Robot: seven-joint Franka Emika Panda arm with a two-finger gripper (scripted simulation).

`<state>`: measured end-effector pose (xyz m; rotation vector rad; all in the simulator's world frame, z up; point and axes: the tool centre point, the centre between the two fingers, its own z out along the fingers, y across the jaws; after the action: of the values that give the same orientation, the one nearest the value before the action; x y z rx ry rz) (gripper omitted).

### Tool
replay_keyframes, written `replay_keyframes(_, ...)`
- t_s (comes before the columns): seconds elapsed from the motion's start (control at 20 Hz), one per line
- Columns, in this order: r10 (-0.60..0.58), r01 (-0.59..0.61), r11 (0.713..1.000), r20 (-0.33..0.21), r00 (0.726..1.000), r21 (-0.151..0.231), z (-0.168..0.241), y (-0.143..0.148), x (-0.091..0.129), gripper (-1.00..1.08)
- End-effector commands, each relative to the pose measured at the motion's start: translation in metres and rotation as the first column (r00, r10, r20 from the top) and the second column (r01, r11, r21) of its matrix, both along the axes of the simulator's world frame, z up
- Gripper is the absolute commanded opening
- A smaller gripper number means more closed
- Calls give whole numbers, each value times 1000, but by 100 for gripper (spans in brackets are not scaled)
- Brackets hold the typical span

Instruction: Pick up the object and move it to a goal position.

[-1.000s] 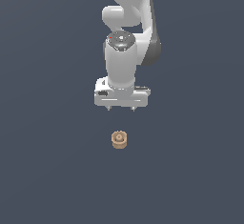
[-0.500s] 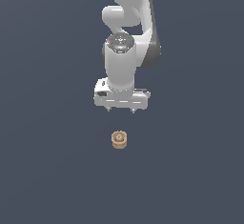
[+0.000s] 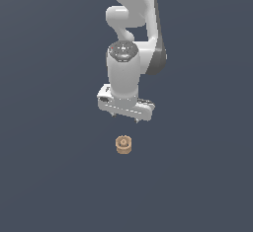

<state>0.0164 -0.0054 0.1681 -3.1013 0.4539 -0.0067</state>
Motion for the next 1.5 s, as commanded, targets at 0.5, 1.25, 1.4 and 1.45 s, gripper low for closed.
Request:
replay_keyframes(0.5,-343,343,939,-9,939,6,-19,-3,19,100)
replay_keyframes(1.25,-693,693,721,-15,721,1,-43,-5,40,100)
replay_keyframes(1.4,-750,750,661,-15,661,-1,-48,-6,44,100)
replay_keyframes(1.45,-768,768,641,-15,641,-1,-49,-6,45,100)
